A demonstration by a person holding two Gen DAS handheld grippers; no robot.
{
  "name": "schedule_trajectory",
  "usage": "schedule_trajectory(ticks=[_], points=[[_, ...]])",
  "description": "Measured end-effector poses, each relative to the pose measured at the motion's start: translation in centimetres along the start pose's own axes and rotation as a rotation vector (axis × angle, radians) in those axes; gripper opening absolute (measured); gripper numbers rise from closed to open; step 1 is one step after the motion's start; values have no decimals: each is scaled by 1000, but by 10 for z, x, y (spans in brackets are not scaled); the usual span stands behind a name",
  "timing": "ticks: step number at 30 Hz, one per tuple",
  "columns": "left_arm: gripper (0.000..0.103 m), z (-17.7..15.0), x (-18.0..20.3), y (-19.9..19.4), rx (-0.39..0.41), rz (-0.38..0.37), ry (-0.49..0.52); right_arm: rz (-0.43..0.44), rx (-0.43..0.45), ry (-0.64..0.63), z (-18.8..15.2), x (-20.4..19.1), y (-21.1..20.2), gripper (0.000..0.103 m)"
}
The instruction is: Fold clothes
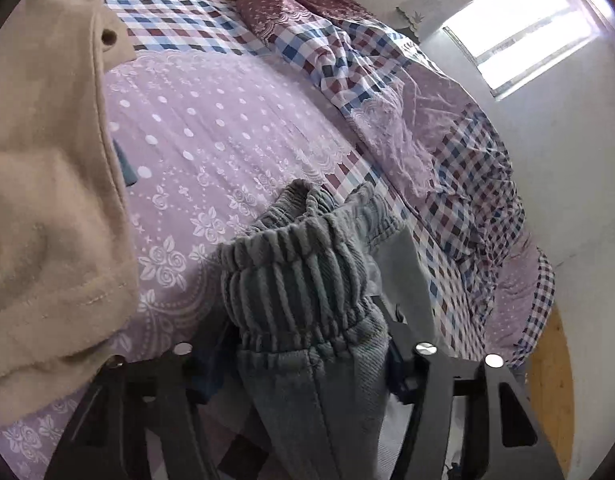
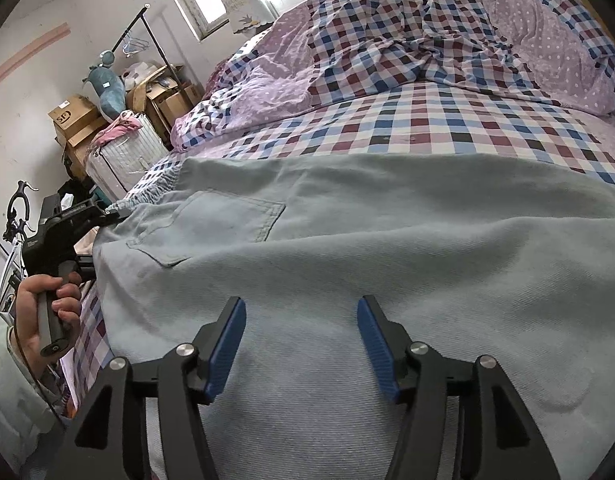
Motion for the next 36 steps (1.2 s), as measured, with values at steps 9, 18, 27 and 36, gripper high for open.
schedule_trajectory(ticks=[9,18,27,36], points=[[47,-18,70,-37,97,-25,181,49,35,85,6,23,-25,62],[42,-73,209,-64,119,-54,434,165,187,348,11,101,-94,62],[38,-215,363,-28,34,-36,774,205,368,574,-7,180,-167,62],[44,-403,381,142,-376,159,998,189,493,745,-32,246,-223,64]])
Point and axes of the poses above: each gripper's, at about its wrist camera, not at the fingertips, and y roughly the way its jaws point, x to its right, z to its top, the point moved 3 cm from there along y, roughly the way its jaws point, and after that the axes turned 13 degrees about -x, right-handed, at the moved point
